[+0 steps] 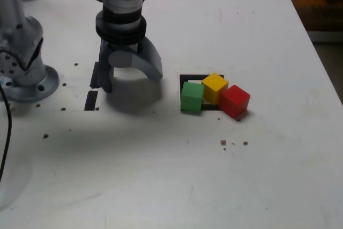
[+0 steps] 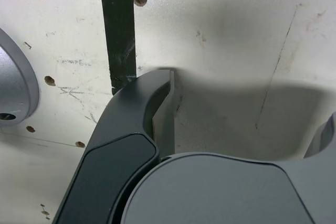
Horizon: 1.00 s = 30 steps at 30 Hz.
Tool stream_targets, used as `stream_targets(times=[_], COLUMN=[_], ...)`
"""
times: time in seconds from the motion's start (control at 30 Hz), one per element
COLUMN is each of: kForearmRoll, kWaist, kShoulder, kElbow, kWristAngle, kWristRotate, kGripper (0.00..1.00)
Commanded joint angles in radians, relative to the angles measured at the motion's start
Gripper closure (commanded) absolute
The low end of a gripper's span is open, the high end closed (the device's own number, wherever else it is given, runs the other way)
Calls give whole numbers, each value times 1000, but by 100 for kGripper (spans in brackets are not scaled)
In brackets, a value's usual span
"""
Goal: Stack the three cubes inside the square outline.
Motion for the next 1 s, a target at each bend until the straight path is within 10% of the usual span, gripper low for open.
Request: stream_targets(times=[0.0, 0.97], kForearmRoll=[3, 377], kWaist=[2, 5], kShoulder=[4, 35], kElbow=[-8, -441], kWristAngle=[2, 48], kWristRotate=[0, -8], kGripper=[0, 1])
